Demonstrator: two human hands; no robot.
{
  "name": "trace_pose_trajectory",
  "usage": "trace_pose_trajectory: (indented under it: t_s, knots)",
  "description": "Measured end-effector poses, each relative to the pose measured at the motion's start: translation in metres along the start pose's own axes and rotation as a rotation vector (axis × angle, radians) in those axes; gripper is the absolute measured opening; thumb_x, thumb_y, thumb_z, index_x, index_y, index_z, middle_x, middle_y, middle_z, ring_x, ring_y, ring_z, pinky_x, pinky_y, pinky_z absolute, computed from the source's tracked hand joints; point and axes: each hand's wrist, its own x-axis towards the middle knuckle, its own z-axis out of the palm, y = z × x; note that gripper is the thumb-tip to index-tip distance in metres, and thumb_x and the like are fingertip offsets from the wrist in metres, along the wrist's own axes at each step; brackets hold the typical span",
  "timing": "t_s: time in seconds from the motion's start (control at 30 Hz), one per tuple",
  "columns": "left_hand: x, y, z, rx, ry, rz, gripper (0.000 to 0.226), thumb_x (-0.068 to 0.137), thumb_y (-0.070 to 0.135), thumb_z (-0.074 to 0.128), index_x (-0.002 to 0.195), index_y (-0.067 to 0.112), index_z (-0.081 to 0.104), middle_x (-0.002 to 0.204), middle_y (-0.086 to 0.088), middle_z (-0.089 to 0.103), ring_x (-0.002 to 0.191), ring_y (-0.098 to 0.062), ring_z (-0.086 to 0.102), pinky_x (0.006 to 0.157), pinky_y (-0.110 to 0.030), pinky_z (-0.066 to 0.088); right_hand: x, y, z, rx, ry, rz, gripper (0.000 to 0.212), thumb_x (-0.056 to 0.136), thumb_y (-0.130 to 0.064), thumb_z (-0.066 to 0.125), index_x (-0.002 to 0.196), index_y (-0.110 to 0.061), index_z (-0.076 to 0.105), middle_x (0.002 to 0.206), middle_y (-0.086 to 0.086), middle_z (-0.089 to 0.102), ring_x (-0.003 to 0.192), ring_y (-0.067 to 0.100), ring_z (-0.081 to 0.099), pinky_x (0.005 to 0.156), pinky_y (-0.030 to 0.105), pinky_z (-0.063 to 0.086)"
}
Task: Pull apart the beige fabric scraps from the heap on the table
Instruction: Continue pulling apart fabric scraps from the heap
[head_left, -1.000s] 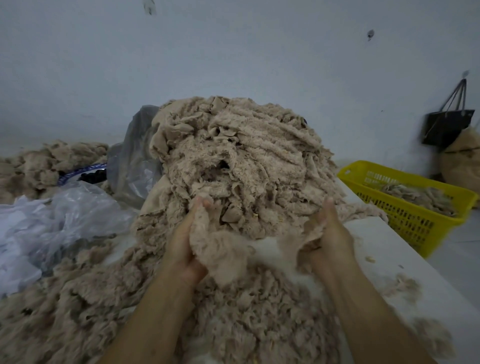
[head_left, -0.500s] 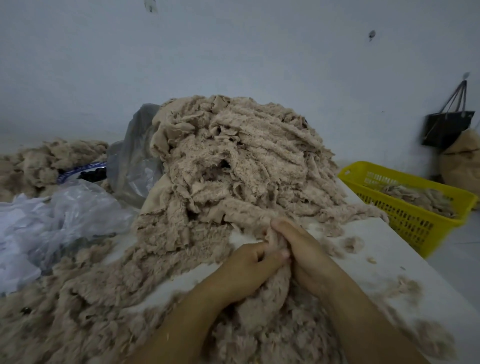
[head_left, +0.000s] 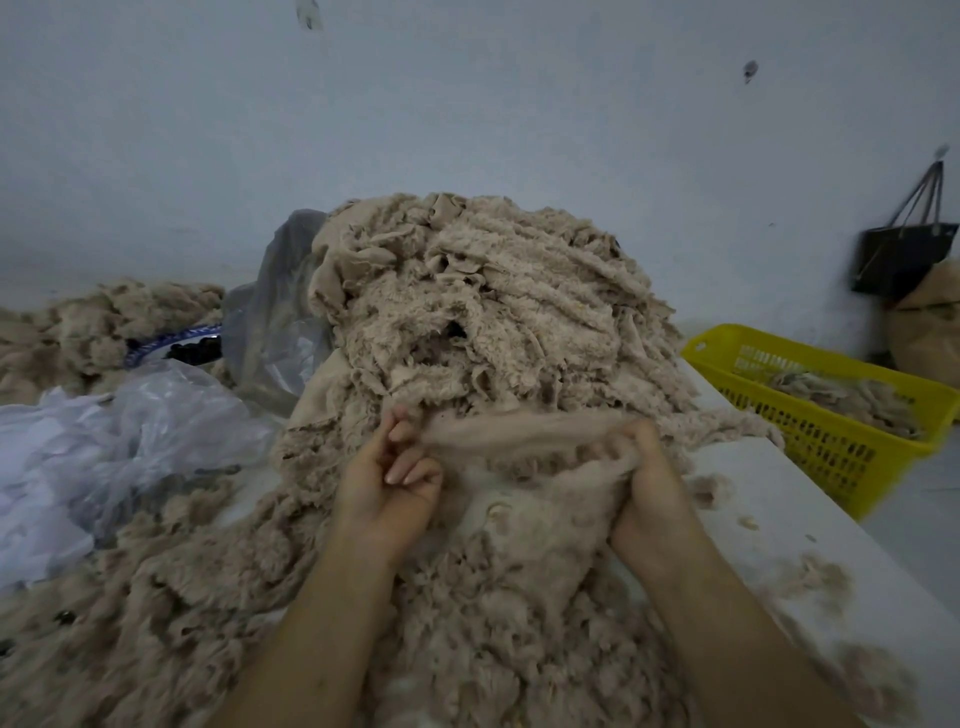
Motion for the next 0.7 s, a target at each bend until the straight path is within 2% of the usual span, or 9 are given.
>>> trace_pose_trajectory:
  t_s: [0.1,0.17,0.27,0.33,0.4,0.5,0.57,0.6,0.7]
  knots:
    - [0.002,0.008,-0.005,-0.041,0.045,0.052,0.017,0.093,0.024,0.047,0.085,0.017,0.06,0.05,0.01,0.041,0.032,-0.005,0.027,0.04,-0.015,0.024,0.004,-0.017,-0.014,0.262,0.08,-0.035,0.034,0.094,-0.035,0.047,0.068,-0.019,0.062,0.074,0.003,0.066,0.066,0.021,0.066,0.069,0.033,0.055]
    - [0.0,0.005,-0.003,0.068,0.059,0.068,0.016,0.092,0.026,0.049,0.087,0.015,0.06,0.051,0.008,0.041,0.034,-0.004,0.029,0.039,-0.014,0.027,0.003,-0.019,-0.013,0.31,0.049,-0.049,0.044,0.095,-0.032,0.043,0.056,-0.018,0.059,0.067,0.001,0.059,0.06,0.018,0.06,0.071,0.031,0.05]
    - [-0.012,-0.02,0.009,0.646,0.031,0.053,0.03,0.093,0.041,0.056,0.098,0.016,0.07,0.074,0.002,0.063,0.046,-0.005,0.043,0.045,-0.016,0.037,0.002,-0.005,-0.003,0.167,-0.02,-0.034,0.055,0.095,-0.029,0.042,0.044,-0.018,0.057,0.061,0.0,0.055,0.052,0.012,0.055,0.056,0.026,0.049]
    - [-0.022,-0.038,0.013,1.195,-0.108,0.047,0.037,0.087,0.069,0.055,0.11,0.044,0.069,0.099,0.011,0.07,0.068,-0.002,0.059,0.06,-0.017,0.046,-0.002,0.004,0.004,0.046,-0.084,-0.009,0.054,0.096,-0.028,0.046,0.048,-0.015,0.067,0.064,0.003,0.066,0.056,0.013,0.066,0.052,0.024,0.053]
    - [-0.029,-0.049,0.019,1.415,-0.288,-0.024,0.054,0.07,0.083,0.061,0.119,0.061,0.055,0.118,0.024,0.064,0.101,0.005,0.063,0.081,-0.019,0.051,-0.005,0.01,0.01,-0.097,-0.128,-0.012,0.041,0.091,-0.029,0.054,0.058,-0.015,0.074,0.074,0.008,0.071,0.068,0.018,0.071,0.061,0.03,0.057]
    - [-0.027,-0.059,0.017,1.54,-0.341,-0.02,0.042,0.08,0.058,0.074,0.118,0.048,0.059,0.113,0.02,0.067,0.101,0.001,0.064,0.088,-0.019,0.052,-0.006,0.014,0.015,-0.397,-0.067,-0.177,0.021,0.081,-0.031,0.061,0.061,-0.028,0.069,0.088,0.01,0.063,0.087,0.023,0.062,0.082,0.044,0.051]
    - [-0.027,-0.062,0.016,1.598,-0.351,0.064,0.008,0.091,0.035,0.072,0.094,0.03,0.067,0.088,0.012,0.066,0.079,-0.002,0.061,0.075,-0.021,0.049,-0.008,0.014,0.018,-0.59,-0.072,-0.322,0.032,0.094,-0.027,0.06,0.066,-0.039,0.068,0.11,0.008,0.06,0.103,0.02,0.059,0.091,0.041,0.048]
    - [-0.028,-0.062,0.016,1.625,-0.376,0.135,0.009,0.094,0.028,0.068,0.086,0.024,0.066,0.083,0.011,0.061,0.074,-0.002,0.056,0.071,-0.02,0.045,-0.009,0.013,0.02,-0.634,-0.085,-0.368,0.038,0.099,-0.025,0.057,0.07,-0.047,0.069,0.123,0.002,0.057,0.113,0.016,0.057,0.096,0.038,0.048]
    - [-0.026,-0.057,0.021,1.598,-0.358,0.365,0.019,0.098,0.02,0.061,0.086,0.034,0.065,0.115,0.023,0.05,0.102,0.007,0.052,0.077,-0.01,0.042,-0.011,0.013,0.021,-0.623,-0.134,-0.416,0.03,0.096,-0.033,0.053,0.081,-0.05,0.073,0.13,-0.01,0.059,0.118,0.012,0.058,0.096,0.037,0.051]
